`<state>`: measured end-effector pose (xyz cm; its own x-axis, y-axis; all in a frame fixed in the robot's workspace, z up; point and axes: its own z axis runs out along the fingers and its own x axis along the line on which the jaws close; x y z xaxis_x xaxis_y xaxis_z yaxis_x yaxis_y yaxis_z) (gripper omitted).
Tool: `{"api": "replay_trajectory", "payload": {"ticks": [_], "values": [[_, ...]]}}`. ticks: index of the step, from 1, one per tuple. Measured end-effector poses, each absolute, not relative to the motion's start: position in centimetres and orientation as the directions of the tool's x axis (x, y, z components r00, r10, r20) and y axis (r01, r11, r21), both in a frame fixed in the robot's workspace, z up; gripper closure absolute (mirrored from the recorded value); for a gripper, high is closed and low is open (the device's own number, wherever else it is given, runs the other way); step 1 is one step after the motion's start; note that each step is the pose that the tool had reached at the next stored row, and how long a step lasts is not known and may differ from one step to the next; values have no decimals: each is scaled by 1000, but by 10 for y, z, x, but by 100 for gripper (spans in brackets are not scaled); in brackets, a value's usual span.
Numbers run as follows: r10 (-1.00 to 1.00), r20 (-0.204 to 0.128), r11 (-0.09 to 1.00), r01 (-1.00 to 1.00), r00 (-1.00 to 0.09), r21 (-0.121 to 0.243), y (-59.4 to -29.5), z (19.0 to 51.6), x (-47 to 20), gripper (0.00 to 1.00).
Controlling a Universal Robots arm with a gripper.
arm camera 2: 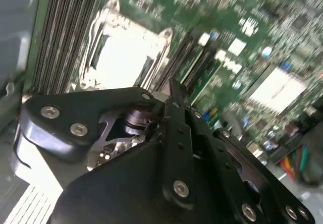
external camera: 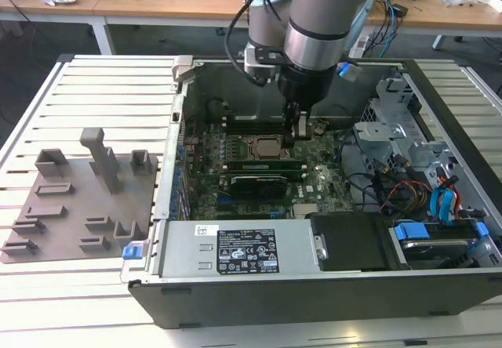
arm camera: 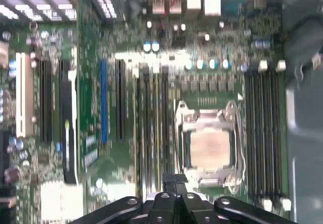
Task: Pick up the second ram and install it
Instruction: 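Press down the second ram until it locks into place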
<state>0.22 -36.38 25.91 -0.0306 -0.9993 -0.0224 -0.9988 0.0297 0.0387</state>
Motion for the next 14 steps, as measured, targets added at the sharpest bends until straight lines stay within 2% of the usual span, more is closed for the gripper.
{"api": "replay_trajectory", "payload": {"ticks": [2, 5, 14], "values": [[-999, -22, 30, -999, -31, 43, -364, 254, 23, 90], [-999, -22, 30, -999, -31, 44, -374, 241, 23, 90], [-999, -21, 30, -999, -31, 44, -374, 228, 23, 90]]}}
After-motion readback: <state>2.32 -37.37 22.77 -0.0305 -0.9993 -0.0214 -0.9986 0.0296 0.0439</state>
